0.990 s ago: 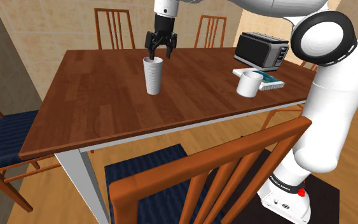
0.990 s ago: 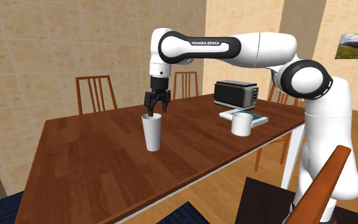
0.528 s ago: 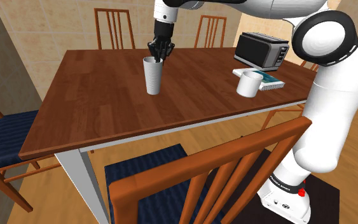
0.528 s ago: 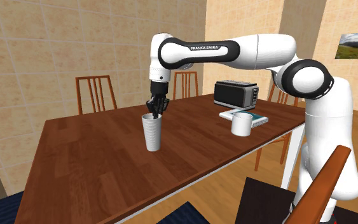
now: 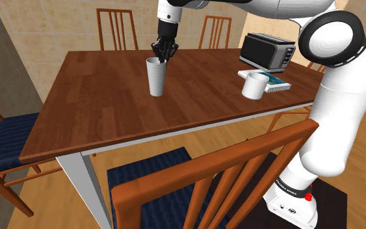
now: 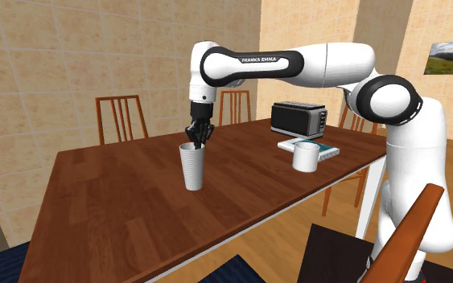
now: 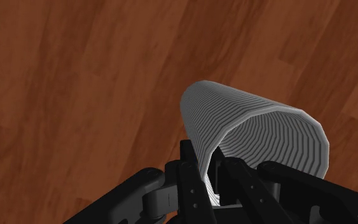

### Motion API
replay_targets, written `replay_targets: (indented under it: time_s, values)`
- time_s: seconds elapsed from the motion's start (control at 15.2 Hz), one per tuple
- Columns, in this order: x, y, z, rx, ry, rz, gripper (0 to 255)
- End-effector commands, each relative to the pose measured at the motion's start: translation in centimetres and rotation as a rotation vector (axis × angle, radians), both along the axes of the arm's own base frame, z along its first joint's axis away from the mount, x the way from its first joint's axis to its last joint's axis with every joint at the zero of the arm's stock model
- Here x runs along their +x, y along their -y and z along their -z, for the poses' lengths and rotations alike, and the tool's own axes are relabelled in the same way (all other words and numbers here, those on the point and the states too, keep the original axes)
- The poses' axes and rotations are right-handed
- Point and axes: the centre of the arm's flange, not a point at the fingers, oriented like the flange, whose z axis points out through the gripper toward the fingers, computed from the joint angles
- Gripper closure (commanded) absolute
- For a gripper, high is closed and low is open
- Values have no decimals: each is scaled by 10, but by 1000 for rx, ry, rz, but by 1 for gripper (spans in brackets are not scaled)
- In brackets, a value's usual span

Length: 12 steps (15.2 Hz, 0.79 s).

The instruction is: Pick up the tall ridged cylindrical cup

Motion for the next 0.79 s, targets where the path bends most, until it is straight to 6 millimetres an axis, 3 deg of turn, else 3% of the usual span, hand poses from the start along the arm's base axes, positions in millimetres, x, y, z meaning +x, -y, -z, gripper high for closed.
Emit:
replay_targets:
  time_s: [0.0,0.73]
  values:
    - [0,0,-8,0,0,0,255]
    - [0,0,-66,0,0,0,255]
